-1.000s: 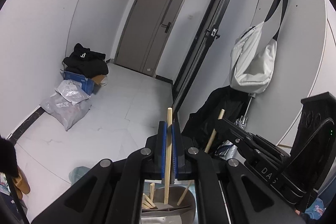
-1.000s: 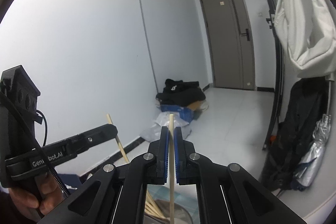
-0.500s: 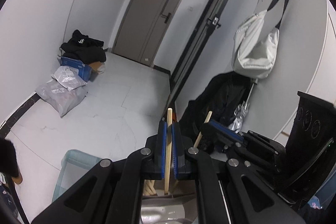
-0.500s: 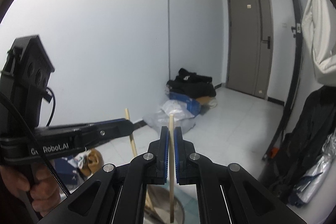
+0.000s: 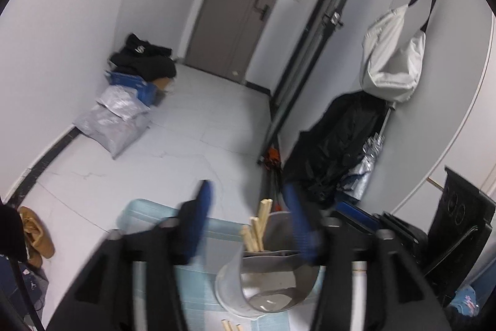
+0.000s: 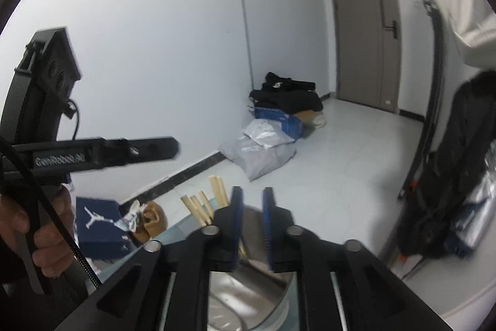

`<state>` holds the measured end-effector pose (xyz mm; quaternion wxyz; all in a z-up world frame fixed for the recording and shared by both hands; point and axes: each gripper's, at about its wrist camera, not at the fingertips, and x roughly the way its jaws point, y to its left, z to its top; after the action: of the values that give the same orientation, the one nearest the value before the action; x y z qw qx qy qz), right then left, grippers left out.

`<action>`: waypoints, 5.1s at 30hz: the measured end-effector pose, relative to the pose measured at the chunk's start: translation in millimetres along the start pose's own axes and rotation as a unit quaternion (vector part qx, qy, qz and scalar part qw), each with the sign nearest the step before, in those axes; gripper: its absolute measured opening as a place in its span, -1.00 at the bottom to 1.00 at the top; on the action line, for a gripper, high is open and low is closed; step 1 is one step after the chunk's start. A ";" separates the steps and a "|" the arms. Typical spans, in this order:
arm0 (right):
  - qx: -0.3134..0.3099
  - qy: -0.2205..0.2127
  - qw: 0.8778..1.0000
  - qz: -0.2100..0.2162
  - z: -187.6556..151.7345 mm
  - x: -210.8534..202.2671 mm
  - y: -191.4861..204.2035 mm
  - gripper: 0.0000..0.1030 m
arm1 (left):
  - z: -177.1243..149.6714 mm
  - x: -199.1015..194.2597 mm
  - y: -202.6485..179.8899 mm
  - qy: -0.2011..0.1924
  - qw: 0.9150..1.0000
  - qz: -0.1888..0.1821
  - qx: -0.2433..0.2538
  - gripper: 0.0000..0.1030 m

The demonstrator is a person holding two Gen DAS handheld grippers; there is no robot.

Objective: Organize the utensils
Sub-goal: 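Lower both chopsticks into the holder and open both tools, then withdraw both tools from the holder and move them to the chopstick pile, then lower the right tool to the pile and grasp one chopstick, then grasp a chopstick with the left tool while the right tool holds its chopstick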

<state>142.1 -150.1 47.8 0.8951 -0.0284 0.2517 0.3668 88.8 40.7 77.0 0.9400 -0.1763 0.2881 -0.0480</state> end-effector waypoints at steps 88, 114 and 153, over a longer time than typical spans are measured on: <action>0.058 0.266 0.956 -0.113 -172.7 65.3 61.4 -0.15 | -123.0 11.2 71.3 0.118 0.984 0.135 -0.019 0.94; 0.038 0.268 0.955 -0.119 -164.8 73.3 73.0 -0.76 | -131.6 22.3 85.3 0.164 0.977 0.132 -0.044 0.94; 0.349 0.102 0.932 0.009 -153.4 -49.2 -40.2 -0.89 | -179.0 75.8 16.0 0.285 0.940 0.176 0.074 0.71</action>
<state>73.4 -247.2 -68.1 0.8147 0.2503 0.4542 0.2594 51.5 -13.2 -106.7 0.8226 -0.0319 0.5656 0.0487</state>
